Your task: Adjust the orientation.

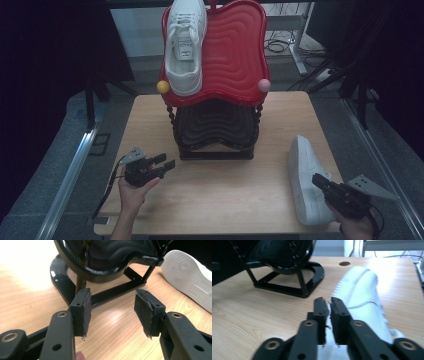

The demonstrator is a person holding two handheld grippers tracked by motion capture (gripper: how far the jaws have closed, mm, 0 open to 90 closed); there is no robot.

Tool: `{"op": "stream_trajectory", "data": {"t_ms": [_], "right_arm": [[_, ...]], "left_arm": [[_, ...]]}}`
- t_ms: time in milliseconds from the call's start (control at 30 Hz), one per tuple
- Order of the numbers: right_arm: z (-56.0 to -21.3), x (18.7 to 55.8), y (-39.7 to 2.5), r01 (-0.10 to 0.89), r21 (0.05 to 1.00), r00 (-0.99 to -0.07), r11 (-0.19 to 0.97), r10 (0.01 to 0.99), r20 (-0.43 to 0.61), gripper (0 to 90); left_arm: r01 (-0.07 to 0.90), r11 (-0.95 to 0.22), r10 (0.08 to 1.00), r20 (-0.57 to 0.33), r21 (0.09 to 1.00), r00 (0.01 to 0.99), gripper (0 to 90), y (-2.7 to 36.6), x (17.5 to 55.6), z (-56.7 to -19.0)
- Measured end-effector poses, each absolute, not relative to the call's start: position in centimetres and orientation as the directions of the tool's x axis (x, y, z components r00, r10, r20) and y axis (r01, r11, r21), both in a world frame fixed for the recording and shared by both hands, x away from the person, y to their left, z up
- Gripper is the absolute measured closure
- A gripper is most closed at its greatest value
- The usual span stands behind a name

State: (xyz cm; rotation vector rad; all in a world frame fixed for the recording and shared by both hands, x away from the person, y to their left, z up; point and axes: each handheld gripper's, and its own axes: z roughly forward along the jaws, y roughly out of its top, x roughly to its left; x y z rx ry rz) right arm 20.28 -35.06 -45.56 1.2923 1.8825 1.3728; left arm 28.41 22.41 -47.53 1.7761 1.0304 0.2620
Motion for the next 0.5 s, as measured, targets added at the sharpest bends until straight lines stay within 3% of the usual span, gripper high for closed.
{"op": "stream_trajectory", "data": {"t_ms": [500], "right_arm": [[-47.6, 18.7, -40.1, 0.51, 0.859, -0.269, 0.03, 0.955, 0.126, 89.3]], "left_arm": [[0.56, -0.187, 0.743, -0.257, 0.807, 0.619, 47.2, 21.4, 28.4, -50.0]]}}
